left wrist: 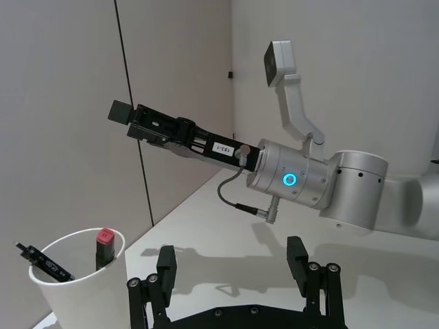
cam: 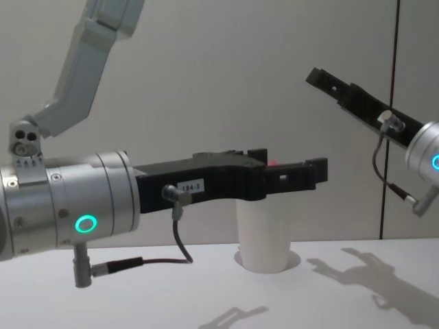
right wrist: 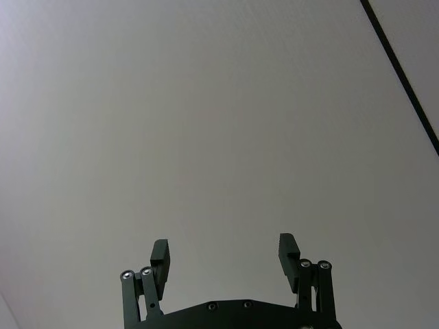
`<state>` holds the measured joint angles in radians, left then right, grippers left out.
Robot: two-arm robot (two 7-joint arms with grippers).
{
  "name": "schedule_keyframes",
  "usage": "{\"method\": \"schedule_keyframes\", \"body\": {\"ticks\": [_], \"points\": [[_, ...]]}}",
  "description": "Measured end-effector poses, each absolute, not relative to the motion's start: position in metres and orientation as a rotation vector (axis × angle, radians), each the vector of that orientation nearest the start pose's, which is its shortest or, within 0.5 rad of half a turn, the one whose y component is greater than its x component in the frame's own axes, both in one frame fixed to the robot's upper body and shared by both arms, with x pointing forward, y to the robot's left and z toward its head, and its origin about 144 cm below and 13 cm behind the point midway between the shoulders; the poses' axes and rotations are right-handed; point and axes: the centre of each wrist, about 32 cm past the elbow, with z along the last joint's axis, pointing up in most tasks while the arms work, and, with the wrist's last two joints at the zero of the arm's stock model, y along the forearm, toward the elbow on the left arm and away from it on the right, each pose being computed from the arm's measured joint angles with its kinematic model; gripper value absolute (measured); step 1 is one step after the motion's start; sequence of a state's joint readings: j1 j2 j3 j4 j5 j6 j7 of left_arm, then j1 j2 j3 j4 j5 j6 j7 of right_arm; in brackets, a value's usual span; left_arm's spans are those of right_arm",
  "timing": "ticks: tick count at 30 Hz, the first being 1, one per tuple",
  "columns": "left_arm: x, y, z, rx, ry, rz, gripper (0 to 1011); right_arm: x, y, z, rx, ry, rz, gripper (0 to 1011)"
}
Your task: Place the pen into the pen holder.
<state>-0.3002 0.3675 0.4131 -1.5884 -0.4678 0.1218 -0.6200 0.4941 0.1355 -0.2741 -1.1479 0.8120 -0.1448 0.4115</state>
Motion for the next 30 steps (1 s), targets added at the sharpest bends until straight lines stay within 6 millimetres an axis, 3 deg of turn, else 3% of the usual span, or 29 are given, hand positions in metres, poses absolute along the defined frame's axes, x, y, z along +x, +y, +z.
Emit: {"method": "schedule_keyframes", "body": {"ticks": [10, 30], "points": [[0.511, 0.208, 1.219, -0.008, -0.04, 0.634, 1001, 0.573, -0.213, 1.189, 0.501, 0.206, -1.005, 1001], [0.501, 0.203, 1.212, 0.042, -0.149, 0.89, 1001, 0.516, -0.228, 1.182, 0.279, 0.1, -1.113, 1001]]}}
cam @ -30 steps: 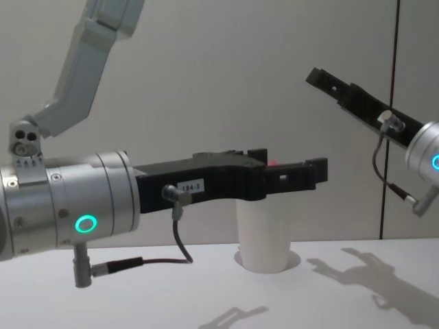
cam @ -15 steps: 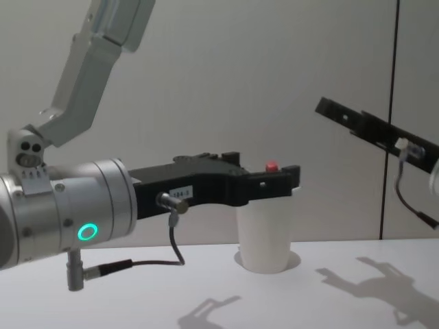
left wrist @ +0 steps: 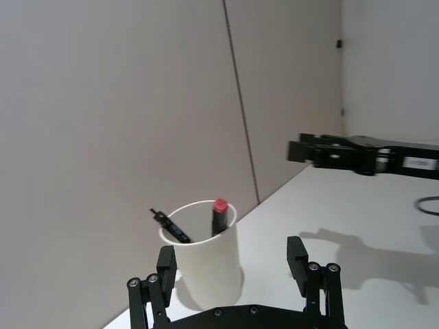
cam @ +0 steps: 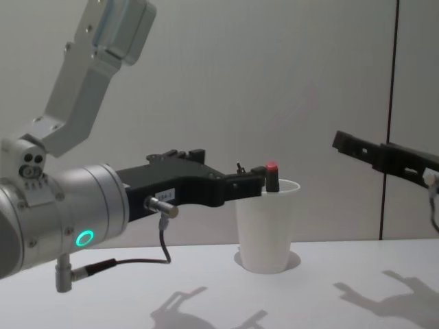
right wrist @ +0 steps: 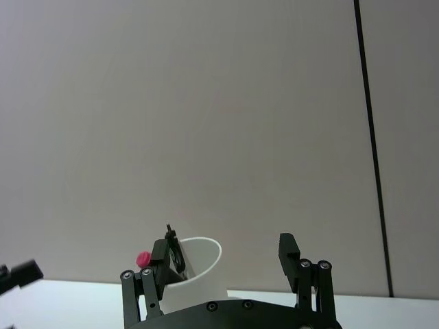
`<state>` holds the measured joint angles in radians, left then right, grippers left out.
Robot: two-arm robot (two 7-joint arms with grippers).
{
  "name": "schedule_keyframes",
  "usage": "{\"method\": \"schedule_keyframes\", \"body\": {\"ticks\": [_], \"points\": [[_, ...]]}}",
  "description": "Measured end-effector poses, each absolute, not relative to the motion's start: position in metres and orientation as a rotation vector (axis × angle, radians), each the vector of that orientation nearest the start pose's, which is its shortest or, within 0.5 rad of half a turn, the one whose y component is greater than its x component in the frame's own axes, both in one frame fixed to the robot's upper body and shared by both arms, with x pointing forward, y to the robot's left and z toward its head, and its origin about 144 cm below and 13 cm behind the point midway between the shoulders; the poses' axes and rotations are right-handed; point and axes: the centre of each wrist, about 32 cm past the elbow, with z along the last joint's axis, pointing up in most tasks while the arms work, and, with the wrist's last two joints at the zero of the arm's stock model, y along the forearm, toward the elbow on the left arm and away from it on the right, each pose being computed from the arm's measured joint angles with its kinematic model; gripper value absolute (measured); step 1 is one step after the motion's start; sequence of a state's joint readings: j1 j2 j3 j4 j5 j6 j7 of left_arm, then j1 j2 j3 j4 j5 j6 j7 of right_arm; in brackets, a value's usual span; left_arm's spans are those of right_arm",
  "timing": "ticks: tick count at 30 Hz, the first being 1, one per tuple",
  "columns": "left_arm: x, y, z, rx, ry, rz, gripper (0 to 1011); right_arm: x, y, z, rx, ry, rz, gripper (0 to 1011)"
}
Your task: Place the pen into the pen holder.
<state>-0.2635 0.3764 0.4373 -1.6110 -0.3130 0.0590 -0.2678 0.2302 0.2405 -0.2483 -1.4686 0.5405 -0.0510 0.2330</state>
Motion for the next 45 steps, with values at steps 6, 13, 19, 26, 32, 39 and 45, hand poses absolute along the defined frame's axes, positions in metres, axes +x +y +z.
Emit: {"method": "schedule_keyframes", "body": {"ticks": [6, 13, 19, 26, 32, 39, 45], "points": [[0.499, 0.202, 1.21, 0.05, -0.181, 0.955, 1001, 0.501, -0.231, 1.182, 0.224, 0.067, -1.139, 1001], [0.495, 0.2, 1.207, 0.058, -0.226, 1.044, 1001, 0.479, -0.234, 1.183, 0.145, 0.017, -1.175, 1001], [0.493, 0.199, 1.205, 0.061, -0.256, 1.1, 1001, 0.461, -0.236, 1.186, 0.085, -0.027, -1.203, 1001], [0.492, 0.198, 1.204, 0.061, -0.268, 1.121, 1001, 0.447, -0.237, 1.188, 0.038, -0.065, -1.224, 1001], [0.492, 0.198, 1.204, 0.061, -0.268, 1.123, 1001, 0.444, -0.237, 1.189, 0.025, -0.074, -1.23, 1001], [0.492, 0.198, 1.204, 0.061, -0.268, 1.123, 1001, 0.443, -0.237, 1.189, 0.025, -0.075, -1.23, 1001], [0.492, 0.198, 1.205, 0.06, -0.268, 1.124, 1001, 0.443, -0.237, 1.189, 0.025, -0.075, -1.23, 1001]]}}
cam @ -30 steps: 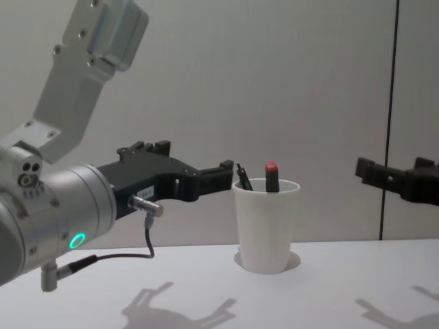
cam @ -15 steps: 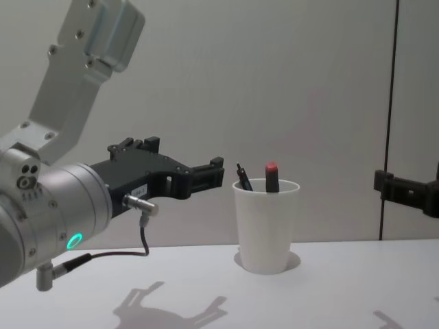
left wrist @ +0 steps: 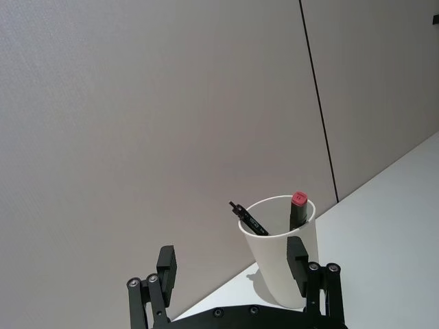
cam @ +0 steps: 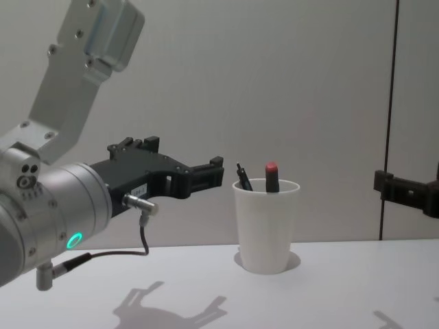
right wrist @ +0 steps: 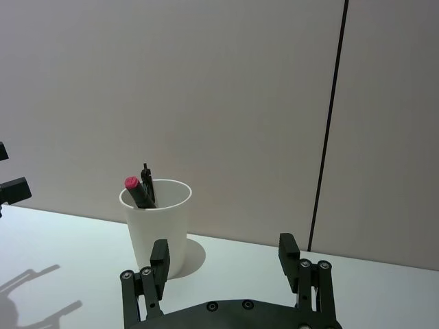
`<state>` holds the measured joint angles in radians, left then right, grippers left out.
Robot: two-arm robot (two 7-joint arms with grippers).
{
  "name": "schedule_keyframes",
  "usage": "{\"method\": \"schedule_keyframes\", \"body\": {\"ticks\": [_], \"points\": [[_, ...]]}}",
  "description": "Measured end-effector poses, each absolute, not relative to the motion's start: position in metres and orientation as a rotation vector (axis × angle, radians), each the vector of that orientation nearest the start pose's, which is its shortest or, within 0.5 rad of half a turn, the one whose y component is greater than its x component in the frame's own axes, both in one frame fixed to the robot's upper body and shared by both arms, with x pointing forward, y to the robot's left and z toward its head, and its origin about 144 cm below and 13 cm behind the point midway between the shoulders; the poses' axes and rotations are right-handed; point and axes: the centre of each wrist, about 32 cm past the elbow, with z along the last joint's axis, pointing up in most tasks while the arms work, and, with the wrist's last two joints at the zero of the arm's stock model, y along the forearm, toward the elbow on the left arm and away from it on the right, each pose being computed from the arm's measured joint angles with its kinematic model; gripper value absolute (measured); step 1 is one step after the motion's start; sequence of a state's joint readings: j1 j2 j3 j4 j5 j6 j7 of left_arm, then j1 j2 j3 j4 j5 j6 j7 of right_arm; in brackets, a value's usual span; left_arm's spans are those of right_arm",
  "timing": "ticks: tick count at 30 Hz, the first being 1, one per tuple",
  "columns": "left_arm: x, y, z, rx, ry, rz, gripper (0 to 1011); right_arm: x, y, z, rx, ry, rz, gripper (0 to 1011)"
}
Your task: Place the pen into the pen holder.
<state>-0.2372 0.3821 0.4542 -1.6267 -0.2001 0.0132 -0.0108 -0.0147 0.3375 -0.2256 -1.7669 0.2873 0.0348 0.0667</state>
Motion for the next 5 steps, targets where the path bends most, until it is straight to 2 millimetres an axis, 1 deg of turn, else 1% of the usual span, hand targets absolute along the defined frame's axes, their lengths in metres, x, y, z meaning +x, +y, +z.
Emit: {"method": "schedule_keyframes", "body": {"ticks": [5], "points": [[0.492, 0.1984, 1.2045, 0.061, -0.268, 1.124, 1001, 0.4433, -0.2371, 1.1887, 0.025, -0.074, -1.23, 1001]]}}
